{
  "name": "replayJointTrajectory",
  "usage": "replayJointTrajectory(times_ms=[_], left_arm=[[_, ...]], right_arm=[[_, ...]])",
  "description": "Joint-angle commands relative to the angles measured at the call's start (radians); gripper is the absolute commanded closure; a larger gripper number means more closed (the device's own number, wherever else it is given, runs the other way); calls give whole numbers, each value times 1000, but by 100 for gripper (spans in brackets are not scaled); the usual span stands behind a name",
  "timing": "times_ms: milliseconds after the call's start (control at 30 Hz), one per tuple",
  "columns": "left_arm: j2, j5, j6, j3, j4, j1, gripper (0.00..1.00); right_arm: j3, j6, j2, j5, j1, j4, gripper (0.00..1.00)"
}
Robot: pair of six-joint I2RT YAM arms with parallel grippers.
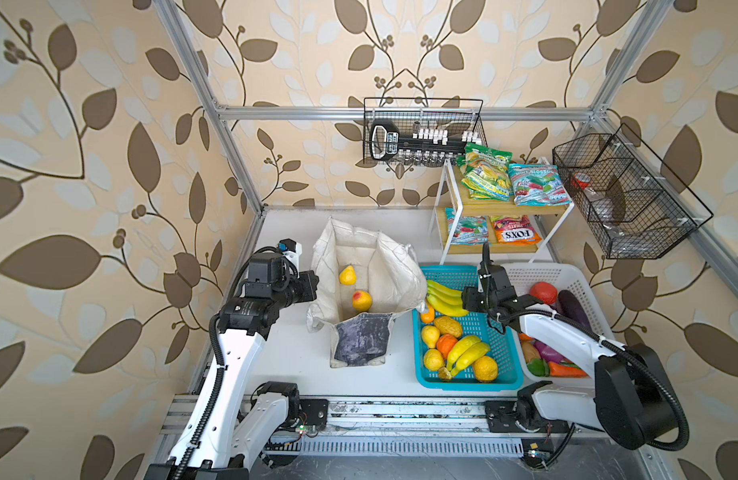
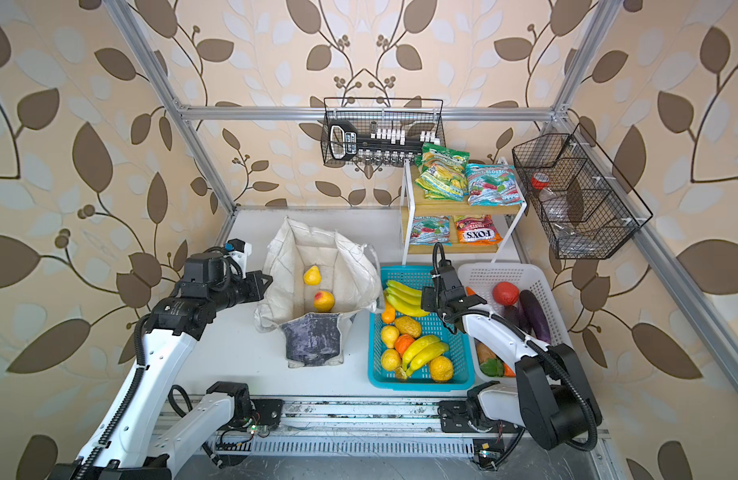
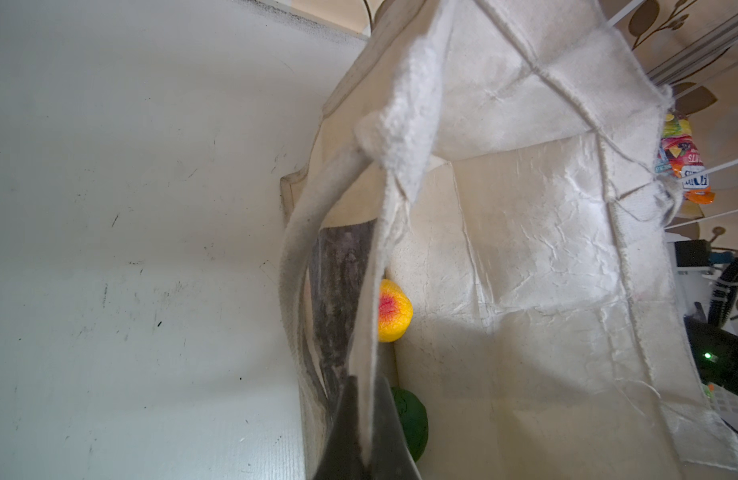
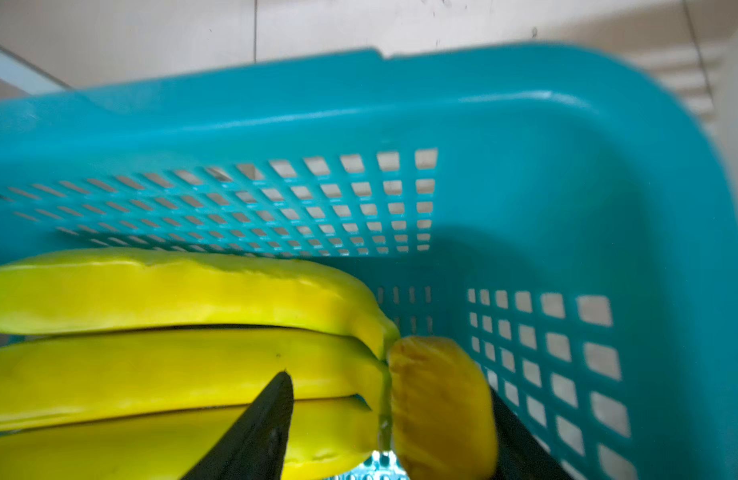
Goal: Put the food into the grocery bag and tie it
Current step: 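Close the right gripper on the stem end of the banana bunch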
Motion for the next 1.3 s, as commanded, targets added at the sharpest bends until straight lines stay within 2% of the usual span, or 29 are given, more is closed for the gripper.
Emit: replayJointTrajectory(times_ms=[0, 100, 467, 567, 667, 900, 1267], left_arm=[[-16, 19, 20, 8, 7, -9, 100], [-19, 19, 21, 6, 8, -9, 100], [-17, 23, 20, 7, 8, -9, 100], [-15, 21, 20, 8, 8, -8, 100], [-17, 24, 20, 6, 8, -9, 100], [-17, 23, 20, 6, 10, -9, 100], [-14, 29, 18, 8, 8, -8, 100]], right_arm=[[-5, 17, 18, 23, -1, 12, 31], [-21, 21, 29, -10, -2, 64, 34], [-28, 18, 25, -37, -24, 124, 61], [-32, 12, 24, -41, -32, 125, 65], [-37, 7, 12, -48, -38, 126, 75], [-46, -2, -87, -35, -42, 109, 84], [-31, -26, -268, -25, -77, 4, 88]])
